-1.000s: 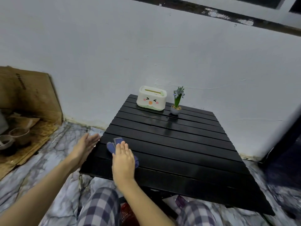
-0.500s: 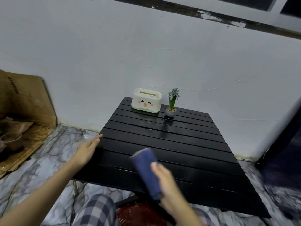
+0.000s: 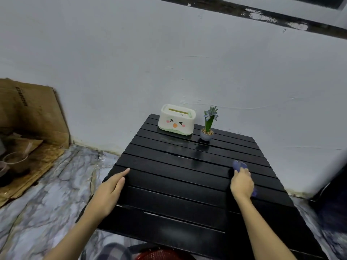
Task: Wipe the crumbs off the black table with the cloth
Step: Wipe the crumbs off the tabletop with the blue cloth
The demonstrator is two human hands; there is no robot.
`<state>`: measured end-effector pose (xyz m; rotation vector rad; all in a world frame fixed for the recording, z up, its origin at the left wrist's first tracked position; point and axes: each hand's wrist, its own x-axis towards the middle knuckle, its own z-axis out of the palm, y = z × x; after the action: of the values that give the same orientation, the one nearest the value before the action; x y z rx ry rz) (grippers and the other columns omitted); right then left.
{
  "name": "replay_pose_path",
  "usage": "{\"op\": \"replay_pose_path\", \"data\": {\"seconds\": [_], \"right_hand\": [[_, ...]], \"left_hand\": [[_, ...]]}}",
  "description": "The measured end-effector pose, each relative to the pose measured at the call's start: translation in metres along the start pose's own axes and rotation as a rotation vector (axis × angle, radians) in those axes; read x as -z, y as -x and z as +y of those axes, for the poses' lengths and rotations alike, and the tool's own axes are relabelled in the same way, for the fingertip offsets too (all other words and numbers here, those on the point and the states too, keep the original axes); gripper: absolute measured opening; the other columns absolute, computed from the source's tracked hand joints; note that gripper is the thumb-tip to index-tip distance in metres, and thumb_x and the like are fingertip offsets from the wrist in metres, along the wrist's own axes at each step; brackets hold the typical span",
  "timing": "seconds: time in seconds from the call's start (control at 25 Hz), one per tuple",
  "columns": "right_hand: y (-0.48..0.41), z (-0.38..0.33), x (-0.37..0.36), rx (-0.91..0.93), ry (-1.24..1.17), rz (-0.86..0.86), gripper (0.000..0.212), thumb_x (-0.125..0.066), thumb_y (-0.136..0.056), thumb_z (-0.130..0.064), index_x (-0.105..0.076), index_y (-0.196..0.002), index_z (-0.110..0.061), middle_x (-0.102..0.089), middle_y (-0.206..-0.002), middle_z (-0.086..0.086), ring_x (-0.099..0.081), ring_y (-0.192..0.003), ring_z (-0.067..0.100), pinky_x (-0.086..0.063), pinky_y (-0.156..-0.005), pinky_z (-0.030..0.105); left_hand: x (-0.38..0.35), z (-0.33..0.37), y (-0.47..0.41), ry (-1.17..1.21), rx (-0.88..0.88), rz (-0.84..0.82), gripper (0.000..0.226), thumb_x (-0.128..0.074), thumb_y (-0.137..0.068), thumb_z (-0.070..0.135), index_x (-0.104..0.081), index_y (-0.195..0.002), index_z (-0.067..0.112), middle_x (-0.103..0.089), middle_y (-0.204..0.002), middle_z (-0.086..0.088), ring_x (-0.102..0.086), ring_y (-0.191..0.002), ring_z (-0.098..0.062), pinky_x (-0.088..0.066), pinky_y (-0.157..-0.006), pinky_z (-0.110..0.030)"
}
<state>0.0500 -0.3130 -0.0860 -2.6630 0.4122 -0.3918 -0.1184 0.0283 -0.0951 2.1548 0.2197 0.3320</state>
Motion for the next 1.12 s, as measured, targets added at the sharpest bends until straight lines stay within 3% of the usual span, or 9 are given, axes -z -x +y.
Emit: {"op": "replay_pose_path", "data": {"seconds": [0.16,0.24,0.4,0.56,0.72,0.88,0.96,1.04,1.12], "right_hand": [[0.021,-0.083,-0.038,0.226,0.015,-0.137,0.036,-0.034,-0.096,-0.015,-0.045,-0.123,0.006,-0.047,-0.134,0.025,-0.047,-0.120,0.038,-0.040,-0.097,0.043],[0.050,-0.128,-0.051,0.386,-0.012,-0.254,0.040,-0.032,-0.097,-0.018,-0.039,-0.131,0.001,-0.038,-0.145,0.020,-0.041,-0.129,0.033,-0.035,-0.104,0.039],[0.126,-0.196,-0.060,0.741,-0.106,-0.466,0.042,-0.034,-0.097,-0.021,-0.036,-0.135,-0.003,-0.037,-0.147,0.014,-0.041,-0.130,0.031,-0.033,-0.105,0.038],[0.166,-0.203,-0.052,0.948,-0.156,-0.614,0.043,-0.039,-0.096,-0.020,-0.036,-0.137,-0.009,-0.035,-0.149,0.008,-0.034,-0.136,0.022,-0.027,-0.108,0.035],[0.189,-0.175,-0.035,1.104,-0.202,-0.668,0.043,-0.042,-0.094,-0.020,-0.039,-0.137,-0.011,-0.038,-0.148,0.006,-0.034,-0.137,0.019,-0.027,-0.111,0.034],[0.211,-0.142,0.000,1.139,-0.241,-0.745,0.044,-0.041,-0.095,-0.022,-0.036,-0.138,-0.012,-0.039,-0.147,0.004,-0.032,-0.137,0.013,-0.024,-0.112,0.024],[0.216,-0.118,0.019,1.112,-0.280,-0.869,0.043,-0.040,-0.095,-0.026,-0.038,-0.137,-0.016,-0.042,-0.145,0.000,-0.034,-0.134,0.007,-0.024,-0.110,0.019],[0.210,-0.091,0.040,0.990,-0.379,-1.049,0.040,-0.045,-0.091,-0.035,-0.049,-0.129,-0.022,-0.058,-0.129,-0.010,-0.047,-0.119,-0.003,-0.034,-0.103,0.016],[0.194,-0.064,0.065,0.730,-0.574,-1.115,0.050,-0.055,-0.074,-0.061,-0.059,-0.110,-0.027,-0.068,-0.099,-0.023,-0.056,-0.092,-0.015,-0.044,-0.086,0.011]], "left_hand": [[0.000,0.001,-0.001,-0.025,-0.014,-0.009,0.039,-0.033,-0.096,0.026,-0.043,-0.134,0.027,-0.047,-0.140,0.006,-0.037,-0.119,0.001,-0.026,-0.100,-0.018],[0.001,0.003,0.000,-0.019,-0.008,-0.009,0.040,-0.032,-0.096,0.027,-0.043,-0.135,0.027,-0.047,-0.140,0.007,-0.037,-0.119,0.002,-0.028,-0.100,-0.019],[0.003,0.006,0.002,0.149,0.009,0.106,0.040,-0.034,-0.096,0.026,-0.046,-0.133,0.018,-0.048,-0.139,0.000,-0.040,-0.123,-0.004,-0.028,-0.100,-0.017],[0.010,0.008,0.003,0.224,0.020,0.262,0.039,-0.034,-0.096,0.013,-0.044,-0.134,0.008,-0.046,-0.140,-0.007,-0.038,-0.125,-0.007,-0.025,-0.103,-0.015],[0.014,0.010,0.005,0.251,0.059,0.269,0.039,-0.030,-0.097,0.011,-0.044,-0.133,0.008,-0.046,-0.139,-0.005,-0.036,-0.123,-0.004,-0.024,-0.102,-0.016],[0.013,0.005,0.004,0.189,0.016,0.224,0.037,-0.033,-0.096,0.010,-0.049,-0.129,0.006,-0.051,-0.137,-0.011,-0.040,-0.121,-0.007,-0.025,-0.098,-0.010],[0.012,0.004,0.005,0.184,0.026,0.217,0.037,-0.033,-0.096,0.012,-0.050,-0.129,0.008,-0.052,-0.136,-0.009,-0.041,-0.120,-0.007,-0.027,-0.099,-0.014],[0.011,0.002,0.004,0.160,0.040,0.208,0.038,-0.032,-0.097,0.015,-0.050,-0.130,0.011,-0.052,-0.136,-0.007,-0.043,-0.122,-0.009,-0.027,-0.102,-0.019],[0.010,-0.004,0.002,0.137,0.048,0.189,0.038,-0.032,-0.097,0.018,-0.050,-0.130,0.014,-0.052,-0.138,-0.006,-0.043,-0.128,-0.014,-0.027,-0.104,-0.021]]}}
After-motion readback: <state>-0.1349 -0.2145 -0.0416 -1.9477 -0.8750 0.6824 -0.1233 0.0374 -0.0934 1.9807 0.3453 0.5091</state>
